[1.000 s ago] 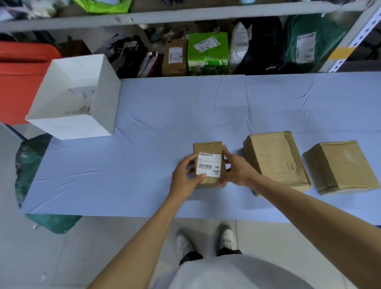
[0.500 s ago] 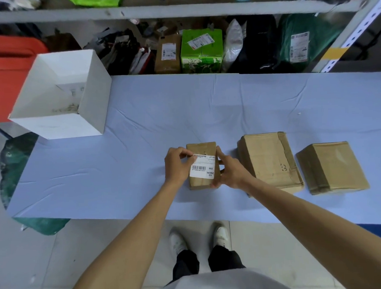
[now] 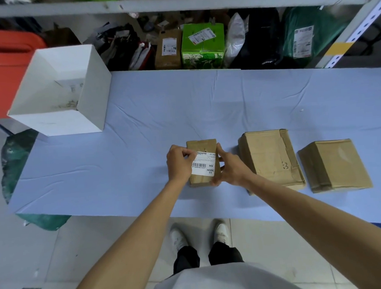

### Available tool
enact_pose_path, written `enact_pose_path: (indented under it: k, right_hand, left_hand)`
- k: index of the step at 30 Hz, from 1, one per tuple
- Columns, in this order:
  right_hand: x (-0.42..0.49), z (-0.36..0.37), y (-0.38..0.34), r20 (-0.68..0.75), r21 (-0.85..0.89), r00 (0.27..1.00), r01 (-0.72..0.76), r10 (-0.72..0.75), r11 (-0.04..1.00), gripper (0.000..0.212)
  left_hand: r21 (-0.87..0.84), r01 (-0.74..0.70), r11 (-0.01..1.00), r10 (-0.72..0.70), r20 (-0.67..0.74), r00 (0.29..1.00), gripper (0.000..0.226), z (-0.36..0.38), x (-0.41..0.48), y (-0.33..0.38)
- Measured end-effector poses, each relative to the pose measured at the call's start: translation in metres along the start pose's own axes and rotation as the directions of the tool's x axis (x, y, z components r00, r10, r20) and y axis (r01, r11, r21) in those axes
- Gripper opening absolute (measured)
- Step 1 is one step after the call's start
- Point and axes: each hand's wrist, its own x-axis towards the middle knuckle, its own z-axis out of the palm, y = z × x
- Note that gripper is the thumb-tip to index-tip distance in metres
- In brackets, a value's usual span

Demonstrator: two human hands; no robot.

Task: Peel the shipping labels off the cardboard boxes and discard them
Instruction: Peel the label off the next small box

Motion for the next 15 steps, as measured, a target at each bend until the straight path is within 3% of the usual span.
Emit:
enact_pose_path:
  k: [9,15]
  right_hand:
    - [-0.0005,0.0006,0.0033,0.01,0.021,1.0,0.025,-0.025,0.999,0.106]
    - [-0.0013,0.0015,0.0073,0.017,0.041,0.999,0.031,-0.031,0.999,0.12]
  left_hand:
    - [0.004,0.024,1.0,-0.024,0.063,0.998,0.006,-0.0029,-0.0005,0.0013]
    - [-0.008,0.032,0.999,-0.031,0.088,0.996,0.006,-0.006,0.0009,0.0006]
